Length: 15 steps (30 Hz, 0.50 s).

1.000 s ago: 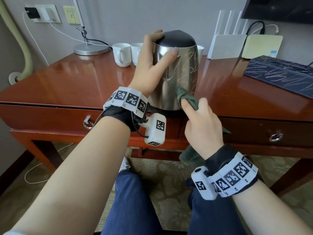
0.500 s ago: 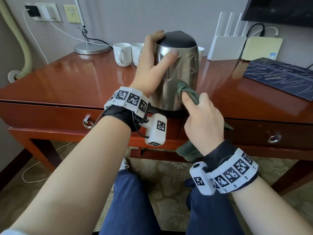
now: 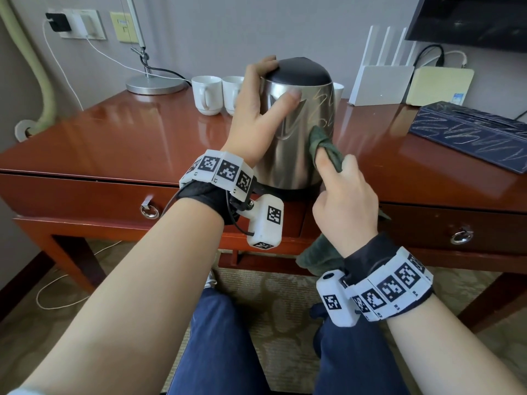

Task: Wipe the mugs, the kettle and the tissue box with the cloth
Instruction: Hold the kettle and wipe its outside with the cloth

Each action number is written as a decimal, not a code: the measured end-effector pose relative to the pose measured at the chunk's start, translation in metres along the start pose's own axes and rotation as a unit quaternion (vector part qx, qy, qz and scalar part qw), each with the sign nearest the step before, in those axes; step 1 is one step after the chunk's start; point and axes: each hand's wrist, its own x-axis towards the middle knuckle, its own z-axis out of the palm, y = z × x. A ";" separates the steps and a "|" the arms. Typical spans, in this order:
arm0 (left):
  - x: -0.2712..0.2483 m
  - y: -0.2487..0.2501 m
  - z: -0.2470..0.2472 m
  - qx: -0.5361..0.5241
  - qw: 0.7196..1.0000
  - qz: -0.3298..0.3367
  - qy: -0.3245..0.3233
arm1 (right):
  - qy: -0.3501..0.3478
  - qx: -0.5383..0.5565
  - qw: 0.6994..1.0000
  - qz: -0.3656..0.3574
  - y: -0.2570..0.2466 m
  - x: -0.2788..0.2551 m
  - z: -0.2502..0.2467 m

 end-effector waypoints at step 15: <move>0.000 -0.001 0.001 -0.008 1.000 0.000 0.007 | -0.033 0.017 0.999 0.024 0.003 0.000 -0.002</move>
